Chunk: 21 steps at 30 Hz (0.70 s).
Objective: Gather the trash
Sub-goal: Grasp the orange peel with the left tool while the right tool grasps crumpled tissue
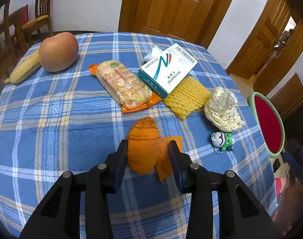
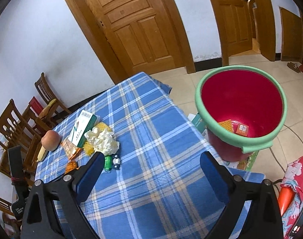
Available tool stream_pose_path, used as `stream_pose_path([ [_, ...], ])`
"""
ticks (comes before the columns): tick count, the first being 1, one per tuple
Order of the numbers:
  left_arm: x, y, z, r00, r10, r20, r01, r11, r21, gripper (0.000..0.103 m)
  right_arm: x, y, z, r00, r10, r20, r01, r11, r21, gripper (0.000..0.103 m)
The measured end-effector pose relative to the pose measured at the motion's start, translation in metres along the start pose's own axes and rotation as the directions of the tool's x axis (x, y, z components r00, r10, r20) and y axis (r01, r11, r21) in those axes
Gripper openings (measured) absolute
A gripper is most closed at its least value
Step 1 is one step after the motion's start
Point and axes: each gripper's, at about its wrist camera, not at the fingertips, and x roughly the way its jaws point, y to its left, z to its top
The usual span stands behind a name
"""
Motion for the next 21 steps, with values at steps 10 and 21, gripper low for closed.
stream_pose_path([
  [10,-0.025,0.013,0.008,0.998,-0.025,0.062,0.026,0.999,-0.020,0.031,0.024,0.032,0.002,0.998,0.026,-0.057,-0.030,0.997,-0.070,0.098],
  [21,-0.043,0.045,0.018,0.991,0.035,0.133,-0.024,0.996,-0.084,0.031,0.069,0.068,0.005,0.993,0.035,-0.108,-0.052,0.986,-0.157,0.098],
])
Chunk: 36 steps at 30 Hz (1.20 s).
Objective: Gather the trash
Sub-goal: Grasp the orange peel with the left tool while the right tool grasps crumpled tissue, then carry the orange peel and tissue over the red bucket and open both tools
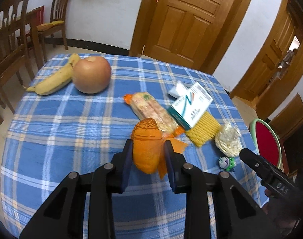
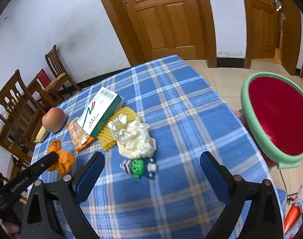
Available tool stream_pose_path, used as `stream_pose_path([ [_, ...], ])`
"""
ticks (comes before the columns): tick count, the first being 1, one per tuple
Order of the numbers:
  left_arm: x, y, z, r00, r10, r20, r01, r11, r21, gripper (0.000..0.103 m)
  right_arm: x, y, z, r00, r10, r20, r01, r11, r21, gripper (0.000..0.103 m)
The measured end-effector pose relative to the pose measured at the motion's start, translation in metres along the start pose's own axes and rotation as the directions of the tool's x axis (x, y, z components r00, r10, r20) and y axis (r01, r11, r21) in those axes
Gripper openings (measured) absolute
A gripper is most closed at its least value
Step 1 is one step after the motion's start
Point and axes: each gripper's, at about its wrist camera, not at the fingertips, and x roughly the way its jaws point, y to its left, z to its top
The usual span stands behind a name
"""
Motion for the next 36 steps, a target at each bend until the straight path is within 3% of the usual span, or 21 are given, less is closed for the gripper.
stream_pose_path([
  [4,0.001,0.007,0.001,1.000,0.008,0.000,-0.008,1.000,-0.017,0.031,0.016,0.011,0.004,1.000,0.008,-0.021,-0.009,0.999,-0.034,0.094],
  [11,0.005,0.007,0.000,1.000,0.011,-0.006,-0.011,1.000,-0.021,0.031,0.040,0.019,0.002,0.997,0.025,-0.073,-0.030,0.997,-0.067,0.060],
  [18,0.004,0.004,0.000,1.000,0.008,-0.003,-0.008,1.000,-0.019,0.031,0.033,0.019,0.000,0.998,0.036,-0.043,-0.039,0.996,-0.077,0.040],
  [36,-0.018,-0.048,0.004,0.998,-0.051,0.030,0.049,0.996,0.069,0.031,-0.035,-0.015,0.003,0.993,0.074,0.092,-0.075,0.997,-0.001,0.039],
])
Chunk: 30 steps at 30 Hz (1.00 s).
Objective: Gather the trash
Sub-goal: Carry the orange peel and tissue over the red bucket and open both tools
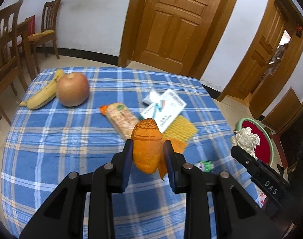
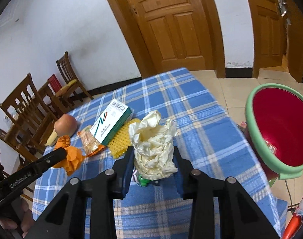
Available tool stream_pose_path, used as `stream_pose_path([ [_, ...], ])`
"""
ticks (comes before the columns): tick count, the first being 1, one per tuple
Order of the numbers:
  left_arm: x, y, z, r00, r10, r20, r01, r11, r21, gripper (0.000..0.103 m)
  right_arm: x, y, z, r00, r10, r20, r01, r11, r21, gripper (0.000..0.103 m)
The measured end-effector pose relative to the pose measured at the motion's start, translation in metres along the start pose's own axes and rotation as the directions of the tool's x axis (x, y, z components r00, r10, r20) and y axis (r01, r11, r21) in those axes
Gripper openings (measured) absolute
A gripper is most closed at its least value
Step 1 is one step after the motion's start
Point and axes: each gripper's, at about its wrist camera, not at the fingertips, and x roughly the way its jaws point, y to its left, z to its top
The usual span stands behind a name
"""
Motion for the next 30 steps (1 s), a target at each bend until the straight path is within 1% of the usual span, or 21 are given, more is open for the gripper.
stream_pose_path([
  [7,-0.003,-0.040,0.003,0.999,-0.044,0.006,0.044,0.997,0.064,0.031,-0.033,-0.027,0.003,0.998,-0.019,0.062,0.016,0.999,0.050,0.039],
  [13,-0.002,-0.078,0.005,0.996,-0.088,-0.001,0.088,0.988,0.126,0.031,-0.056,-0.053,0.005,0.993,-0.049,0.105,0.038,0.994,0.101,0.039],
  [17,0.005,-0.104,0.005,0.992,-0.121,-0.025,0.124,0.980,0.158,0.031,-0.065,-0.072,0.005,0.991,-0.067,0.112,0.051,0.989,0.138,0.039],
  [24,0.016,-0.151,0.004,0.985,-0.165,-0.054,0.173,0.956,0.235,0.031,-0.076,-0.112,0.001,0.985,-0.123,0.119,0.095,0.971,0.220,0.040],
  [30,0.039,-0.188,0.000,0.977,-0.187,-0.107,0.210,0.936,0.282,0.031,-0.081,-0.143,-0.001,0.979,-0.170,0.115,0.133,0.952,0.275,0.040],
])
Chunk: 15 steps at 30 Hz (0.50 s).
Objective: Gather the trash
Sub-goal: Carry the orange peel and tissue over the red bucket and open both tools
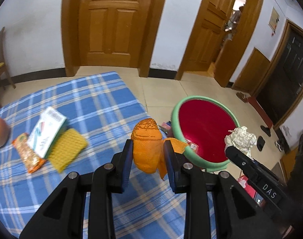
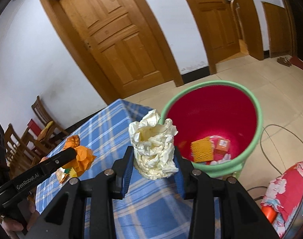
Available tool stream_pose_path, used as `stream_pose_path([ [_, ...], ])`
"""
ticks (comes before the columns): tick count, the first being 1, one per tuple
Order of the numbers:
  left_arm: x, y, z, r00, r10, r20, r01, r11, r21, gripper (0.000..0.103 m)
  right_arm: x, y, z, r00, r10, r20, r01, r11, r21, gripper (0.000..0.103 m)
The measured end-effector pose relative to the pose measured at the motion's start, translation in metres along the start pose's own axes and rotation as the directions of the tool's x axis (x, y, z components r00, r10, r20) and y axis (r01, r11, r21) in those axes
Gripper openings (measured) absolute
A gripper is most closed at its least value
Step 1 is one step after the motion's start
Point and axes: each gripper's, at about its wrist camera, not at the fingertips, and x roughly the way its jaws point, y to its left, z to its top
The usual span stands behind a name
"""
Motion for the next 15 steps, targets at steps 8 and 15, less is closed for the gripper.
stream_pose_path([
  [8,0.041,-0.037,0.012,0.998,-0.042,-0.049,0.045,0.998,0.054,0.031,0.009,-0.037,0.009,0.999,-0.054,-0.008,0.054,0.997,0.055,0.042],
  [15,0.077,-0.066,0.027,0.994,-0.064,-0.084,0.072,0.993,0.094,0.031,0.020,-0.066,0.019,0.996,-0.091,-0.025,0.093,0.991,0.097,0.043],
])
